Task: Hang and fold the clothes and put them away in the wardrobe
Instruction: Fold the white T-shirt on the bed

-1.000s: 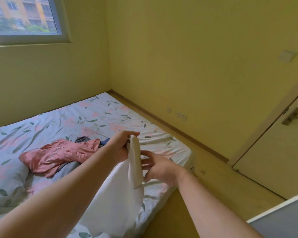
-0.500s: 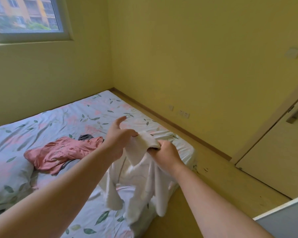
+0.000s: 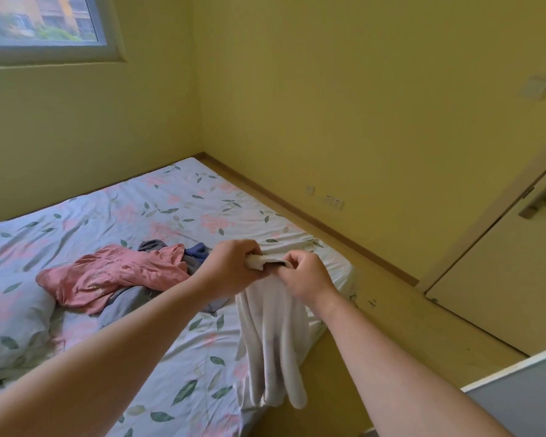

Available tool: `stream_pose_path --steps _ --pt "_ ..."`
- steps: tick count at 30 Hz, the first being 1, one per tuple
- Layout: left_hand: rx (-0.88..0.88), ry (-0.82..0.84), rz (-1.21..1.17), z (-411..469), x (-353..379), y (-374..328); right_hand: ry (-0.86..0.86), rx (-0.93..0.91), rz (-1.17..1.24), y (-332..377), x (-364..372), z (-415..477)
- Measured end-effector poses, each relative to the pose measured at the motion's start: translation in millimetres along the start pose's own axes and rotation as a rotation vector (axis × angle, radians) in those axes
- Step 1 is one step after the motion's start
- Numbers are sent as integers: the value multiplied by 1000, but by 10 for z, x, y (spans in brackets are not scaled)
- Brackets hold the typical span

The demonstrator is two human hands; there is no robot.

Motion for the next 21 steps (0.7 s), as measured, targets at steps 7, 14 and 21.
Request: stream_pose_path --steps 7,14,21 --pt "-217 26 -515 135 -12 132 396 -48 -544 -309 276 -89" --pt "-89 -82 -469 323 -320 170 631 -23 -548 -742 619 -298" --pt "-259 9 -289 526 -377 593 125 320 -163 -874 363 91"
Point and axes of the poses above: each hand's wrist, its own z-axis towards the middle knuckle, its own x-axis out of the palm, y = z × x, the point moved 7 cm from there along z, towards the middle knuckle, and after that the axes turned 14 degrees about -z, right-handed, at the moved point
